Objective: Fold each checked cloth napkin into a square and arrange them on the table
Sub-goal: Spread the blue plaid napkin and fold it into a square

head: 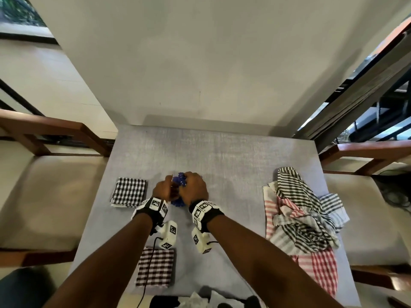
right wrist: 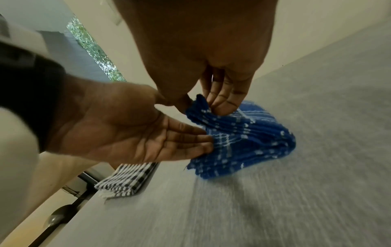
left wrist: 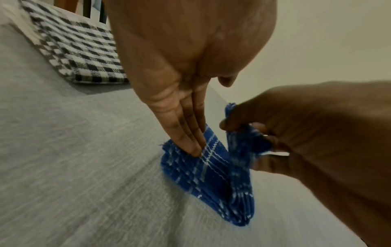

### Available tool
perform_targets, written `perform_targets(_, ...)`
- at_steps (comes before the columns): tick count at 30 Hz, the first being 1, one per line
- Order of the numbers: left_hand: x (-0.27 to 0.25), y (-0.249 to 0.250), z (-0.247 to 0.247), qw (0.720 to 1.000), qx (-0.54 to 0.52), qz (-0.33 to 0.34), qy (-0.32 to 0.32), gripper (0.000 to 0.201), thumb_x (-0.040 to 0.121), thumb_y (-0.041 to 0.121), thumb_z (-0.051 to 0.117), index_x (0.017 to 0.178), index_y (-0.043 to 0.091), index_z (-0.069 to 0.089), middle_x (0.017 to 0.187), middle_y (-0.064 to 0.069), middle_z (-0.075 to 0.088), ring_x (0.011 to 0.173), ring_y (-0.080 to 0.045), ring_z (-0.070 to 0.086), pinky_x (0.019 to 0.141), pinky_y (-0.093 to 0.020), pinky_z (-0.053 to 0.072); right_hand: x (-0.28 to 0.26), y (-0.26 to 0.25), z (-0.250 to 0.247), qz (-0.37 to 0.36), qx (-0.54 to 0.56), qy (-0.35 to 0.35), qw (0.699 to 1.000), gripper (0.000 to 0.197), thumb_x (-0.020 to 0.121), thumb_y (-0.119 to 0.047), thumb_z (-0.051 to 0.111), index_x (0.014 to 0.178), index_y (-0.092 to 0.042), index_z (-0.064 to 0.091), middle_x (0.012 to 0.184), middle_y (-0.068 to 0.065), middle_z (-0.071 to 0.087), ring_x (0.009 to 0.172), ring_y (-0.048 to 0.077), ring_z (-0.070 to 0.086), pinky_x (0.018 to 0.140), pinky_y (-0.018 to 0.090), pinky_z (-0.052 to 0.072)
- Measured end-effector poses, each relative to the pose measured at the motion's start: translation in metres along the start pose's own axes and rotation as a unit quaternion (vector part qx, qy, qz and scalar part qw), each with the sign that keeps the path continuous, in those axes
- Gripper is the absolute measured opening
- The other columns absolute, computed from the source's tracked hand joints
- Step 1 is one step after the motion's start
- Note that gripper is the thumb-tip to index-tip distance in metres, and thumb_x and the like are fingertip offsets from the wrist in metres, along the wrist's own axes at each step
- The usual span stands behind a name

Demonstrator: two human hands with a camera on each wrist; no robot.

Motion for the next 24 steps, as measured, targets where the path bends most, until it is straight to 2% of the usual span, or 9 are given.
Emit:
perform_targets(1,0.004,-0.004,-0.004,0.999,0.040,-0.001,0.016,0.046,0.088,0.045,0.057,0.112,0.007,0.064,0.106,-0.018,0.070,0.097,-0.033,0.067,0.088,-0.046,0.055,-0.001,-0.002,0.008,-0.003,0.003,-0.007,1.000,0.031,0.087,-0.015,0.058,0.118,-0.010,0.060,0.117,0.011,0.060,0.106,0.028,0.057,0.090,0.040,0.049)
perform_targets(4,0.006,0.003,-0.006,0.986,0.159,0.057,0.020,0.043,0.092,0.030,0.057,0.131,0.012,0.053,0.116,-0.019,0.066,0.104,-0.035,0.063,0.089,-0.042,0.051,-0.005,-0.003,0.030,-0.002,0.009,-0.023,1.000,0.031,0.091,-0.019,0.057,0.120,-0.006,0.057,0.120,0.015,0.059,0.111,0.030,0.054,0.094,0.039,0.045)
perform_targets(9,-0.008,0.020,-0.002,0.959,0.266,0.070,0.062,0.031,0.089,0.035,0.055,0.094,0.009,0.072,0.097,-0.014,0.071,0.091,-0.030,0.065,0.071,-0.028,0.041,-0.010,0.008,0.042,-0.012,0.058,-0.034,0.998,0.026,0.089,-0.020,0.055,0.108,-0.006,0.065,0.110,0.014,0.065,0.102,0.029,0.060,0.089,0.041,0.049)
perform_targets(12,-0.014,0.021,-0.003,0.951,0.293,0.065,0.070,0.024,0.084,0.031,0.065,0.094,0.009,0.071,0.091,-0.011,0.071,0.089,-0.028,0.067,0.070,-0.027,0.046,-0.004,0.017,0.029,-0.008,0.083,0.005,0.997,0.025,0.090,-0.011,0.051,0.104,-0.008,0.071,0.104,0.011,0.071,0.096,0.026,0.065,0.088,0.037,0.052)
perform_targets(14,-0.012,0.018,-0.006,0.948,0.300,0.066,0.078,0.022,0.082,0.025,0.067,0.099,0.011,0.070,0.096,-0.011,0.071,0.091,-0.028,0.066,0.072,-0.026,0.047,-0.003,0.022,0.017,-0.017,0.078,0.058,0.995,0.027,0.091,-0.006,0.052,0.110,-0.008,0.070,0.111,0.010,0.070,0.102,0.025,0.064,0.092,0.033,0.051)
perform_targets(17,-0.010,0.019,-0.007,0.944,0.313,0.077,0.065,0.010,0.082,0.019,0.064,0.087,0.012,0.069,0.086,-0.008,0.070,0.081,-0.024,0.064,0.067,-0.026,0.045,-0.001,0.018,0.006,-0.101,0.020,0.127,0.986,0.031,0.088,-0.001,0.051,0.116,-0.005,0.064,0.124,0.010,0.059,0.116,0.024,0.055,0.099,0.031,0.047)
perform_targets(20,-0.003,0.015,-0.009,0.942,0.323,0.076,0.051,0.012,0.080,0.019,0.064,0.071,0.014,0.069,0.075,-0.008,0.070,0.074,-0.025,0.066,0.063,-0.028,0.049,0.005,0.015,0.027,-0.174,-0.088,0.040,0.980,0.043,0.093,-0.003,0.052,0.136,0.000,0.050,0.145,0.018,0.046,0.137,0.030,0.041,0.114,0.038,0.036)
perform_targets(22,0.007,0.006,-0.013,0.950,0.304,0.063,0.029,0.010,0.077,0.020,0.070,0.068,0.017,0.072,0.072,-0.006,0.072,0.073,-0.025,0.068,0.070,-0.033,0.056,0.004,0.021,0.050,-0.193,-0.153,-0.046,0.968,0.052,0.101,-0.013,0.046,0.149,-0.001,0.033,0.158,0.017,0.030,0.148,0.030,0.023,0.122,0.043,0.021)
perform_targets(24,0.024,-0.010,-0.020,0.964,0.264,0.040,0.011,0.009,0.071,0.018,0.078,0.065,0.019,0.072,0.070,-0.005,0.073,0.074,-0.025,0.070,0.078,-0.041,0.059,0.000,0.031,0.064,-0.197,-0.203,-0.076,0.956,0.056,0.105,-0.024,0.035,0.155,-0.005,0.019,0.163,0.014,0.017,0.151,0.027,0.011,0.124,0.042,0.009)
Point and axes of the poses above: each hand's wrist, its own x-axis towards the middle knuckle, its own z-axis out of the palm, y = z × x, the point moved 7 cm from there along x, towards the middle knuckle
